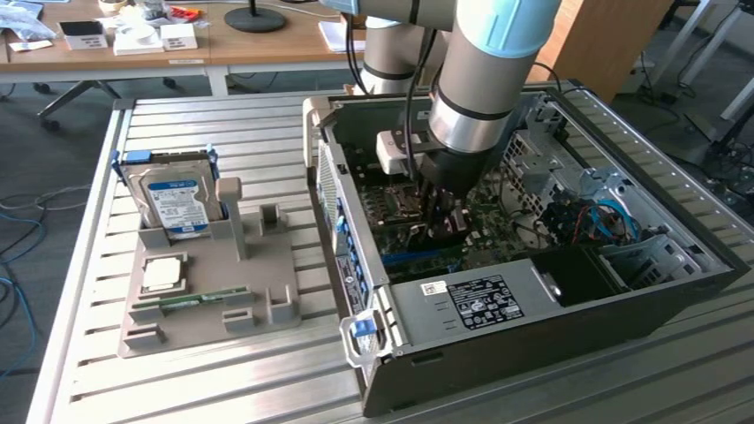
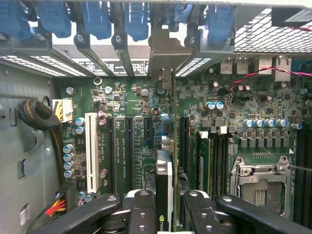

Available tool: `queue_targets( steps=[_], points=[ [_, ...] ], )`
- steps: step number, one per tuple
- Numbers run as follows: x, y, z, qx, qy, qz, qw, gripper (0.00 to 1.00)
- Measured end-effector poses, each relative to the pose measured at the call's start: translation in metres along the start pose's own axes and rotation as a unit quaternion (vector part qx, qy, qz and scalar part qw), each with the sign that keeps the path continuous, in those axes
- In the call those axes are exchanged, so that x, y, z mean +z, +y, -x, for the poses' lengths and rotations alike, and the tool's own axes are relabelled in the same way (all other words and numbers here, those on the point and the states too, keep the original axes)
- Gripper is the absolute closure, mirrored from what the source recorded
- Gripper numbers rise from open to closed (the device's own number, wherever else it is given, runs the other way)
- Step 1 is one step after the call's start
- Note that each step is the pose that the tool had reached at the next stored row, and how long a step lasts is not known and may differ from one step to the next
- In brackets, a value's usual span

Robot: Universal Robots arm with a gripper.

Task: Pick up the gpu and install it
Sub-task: 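Insert the gpu into the slot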

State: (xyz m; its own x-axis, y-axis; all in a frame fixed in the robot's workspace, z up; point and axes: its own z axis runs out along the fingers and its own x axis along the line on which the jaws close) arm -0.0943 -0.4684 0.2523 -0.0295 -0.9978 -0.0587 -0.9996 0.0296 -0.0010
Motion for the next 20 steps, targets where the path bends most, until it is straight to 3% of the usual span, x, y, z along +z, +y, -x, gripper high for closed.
queue_targets(
  steps=[20],
  points=[
    [0.0004, -0.003, 0.0, 0.0, 0.0001, 0.0, 1.0, 0.73]
  ],
)
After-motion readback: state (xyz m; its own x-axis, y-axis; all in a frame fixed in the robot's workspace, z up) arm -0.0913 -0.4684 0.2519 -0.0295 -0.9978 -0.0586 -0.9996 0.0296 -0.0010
